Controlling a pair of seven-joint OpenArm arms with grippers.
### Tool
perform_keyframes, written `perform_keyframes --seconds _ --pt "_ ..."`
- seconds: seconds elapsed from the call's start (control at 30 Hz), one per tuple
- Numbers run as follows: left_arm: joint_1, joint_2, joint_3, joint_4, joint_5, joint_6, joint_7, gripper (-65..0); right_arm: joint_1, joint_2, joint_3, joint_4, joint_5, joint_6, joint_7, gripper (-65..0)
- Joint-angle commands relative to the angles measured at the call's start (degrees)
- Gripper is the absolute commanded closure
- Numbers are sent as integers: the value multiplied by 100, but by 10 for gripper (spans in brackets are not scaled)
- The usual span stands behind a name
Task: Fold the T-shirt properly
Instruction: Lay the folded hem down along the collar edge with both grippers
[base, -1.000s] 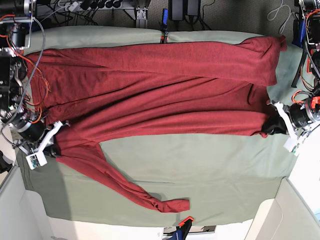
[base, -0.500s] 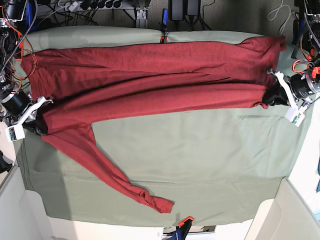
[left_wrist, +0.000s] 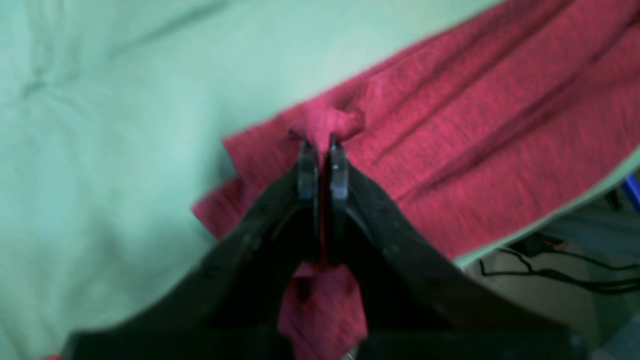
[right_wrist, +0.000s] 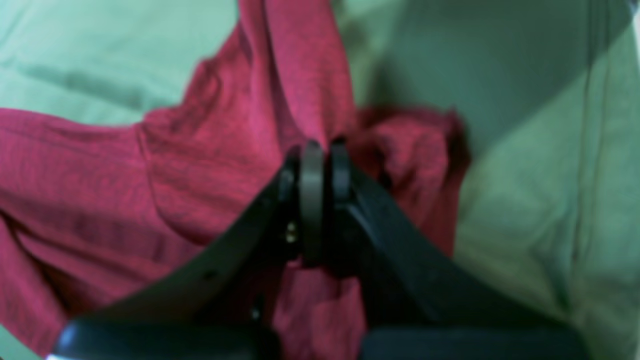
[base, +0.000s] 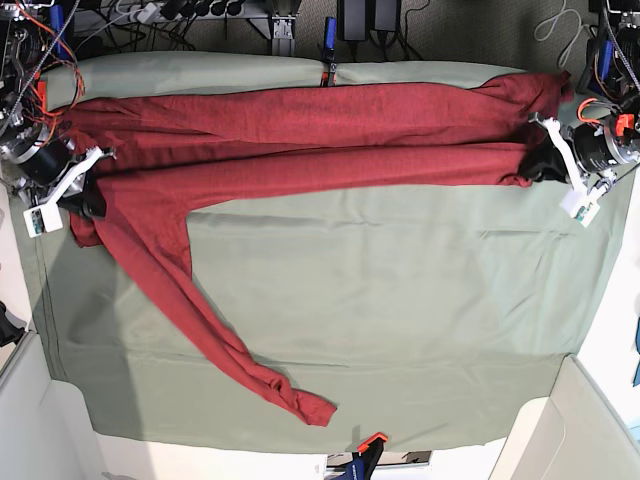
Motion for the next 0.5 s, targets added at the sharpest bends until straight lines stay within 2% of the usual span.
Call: perform_keyframes --seconds 0.0,0.17,0.2,0.23,0.3,0.33,0.37,0.4,0.47 --pt "22 -129 -70 76 -42 -8 -61 0 13 61 52 94 61 4 129 0" --pt "50 -114 -70 74 -20 -8 -63 0 -31 50 52 22 39 2 127 0" --pt "52 -111 -70 74 -7 -8 -61 0 -31 50 52 9 39 2 127 -25" --pt "52 -114 -70 72 20 -8 -59 -26 -31 50 52 -2 39 0 129 -102" --pt "50 -114 -70 72 98 -8 -59 -171 -24 50 52 -2 44 -4 138 -243" --pt "52 -114 -70 72 109 -8 -57 -245 -9 50 52 -2 44 -4 157 -286" --pt "50 -114 -70 72 92 -8 -31 -304 22 50 55 0 44 -13 170 -305" --pt "50 -114 -70 72 57 -8 11 -334 68 50 55 0 46 -39 175 -306" --pt "50 -118 -70 72 -144 -8 63 -336 201 50 55 0 46 -111 179 -306"
